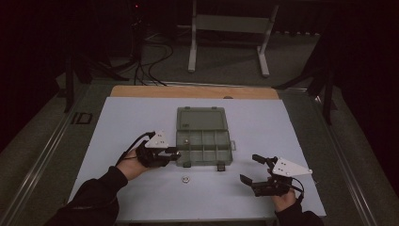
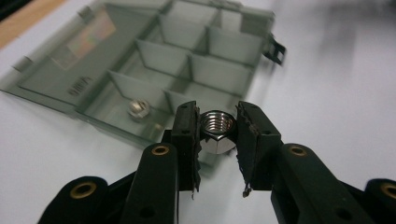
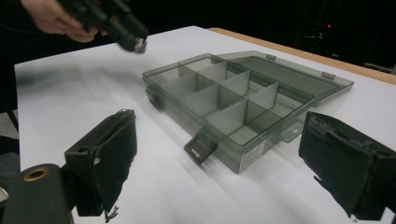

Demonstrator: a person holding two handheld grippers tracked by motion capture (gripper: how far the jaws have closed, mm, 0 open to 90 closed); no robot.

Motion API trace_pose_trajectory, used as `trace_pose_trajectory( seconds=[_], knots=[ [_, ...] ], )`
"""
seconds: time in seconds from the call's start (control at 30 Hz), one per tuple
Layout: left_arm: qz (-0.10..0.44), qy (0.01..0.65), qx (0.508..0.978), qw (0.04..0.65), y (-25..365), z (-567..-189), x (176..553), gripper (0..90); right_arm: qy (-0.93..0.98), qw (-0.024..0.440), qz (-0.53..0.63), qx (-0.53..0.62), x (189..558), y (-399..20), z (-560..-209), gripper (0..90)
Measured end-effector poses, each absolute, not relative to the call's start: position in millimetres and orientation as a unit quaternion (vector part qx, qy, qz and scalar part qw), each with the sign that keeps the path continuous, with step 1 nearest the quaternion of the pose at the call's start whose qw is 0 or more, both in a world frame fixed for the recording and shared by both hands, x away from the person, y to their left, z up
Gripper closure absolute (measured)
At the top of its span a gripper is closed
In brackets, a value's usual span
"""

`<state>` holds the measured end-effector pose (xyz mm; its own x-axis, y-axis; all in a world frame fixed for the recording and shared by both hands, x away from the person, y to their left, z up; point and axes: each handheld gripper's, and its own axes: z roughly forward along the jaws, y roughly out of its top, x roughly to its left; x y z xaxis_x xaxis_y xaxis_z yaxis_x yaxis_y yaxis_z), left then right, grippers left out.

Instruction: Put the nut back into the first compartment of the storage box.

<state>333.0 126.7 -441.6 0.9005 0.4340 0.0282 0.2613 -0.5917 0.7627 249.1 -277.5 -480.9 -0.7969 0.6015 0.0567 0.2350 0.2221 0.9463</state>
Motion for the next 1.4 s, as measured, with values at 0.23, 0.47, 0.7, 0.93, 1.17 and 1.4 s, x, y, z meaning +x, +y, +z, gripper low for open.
trace_pose_trajectory(
  seconds=[0.23, 0.47, 0.7, 0.93, 1.17, 1.4],
  knots=[
    [0.12, 0.228, 0.878, 0.404, 116.5, -439.7, 357.5, 71.4, 0.764, 0.163, 0.561, 0.273, 249.2, -277.7, -481.0, 11.4],
    [0.121, 0.269, 0.876, 0.381, 106.9, -454.6, 382.5, 71.4, 0.763, 0.162, 0.562, 0.273, 249.0, -278.2, -480.7, 11.4],
    [0.12, 0.302, 0.873, 0.363, 104.5, -472.7, 396.6, 71.3, 0.763, 0.16, 0.563, 0.273, 249.1, -278.6, -480.9, 11.4],
    [0.097, 0.324, 0.866, 0.368, 108.5, -472.7, 403.4, 48.9, 0.763, 0.159, 0.564, 0.274, 249.2, -278.6, -481.0, 11.4],
    [0.094, 0.31, 0.869, 0.374, 111.7, -462.9, 394.2, 27.9, 0.763, 0.159, 0.564, 0.274, 249.2, -278.7, -481.0, 11.4],
    [0.09, 0.298, 0.871, 0.379, 117.9, -453.7, 379.3, 21.7, 0.763, 0.16, 0.563, 0.274, 249.2, -278.1, -480.9, 11.4]
  ],
)
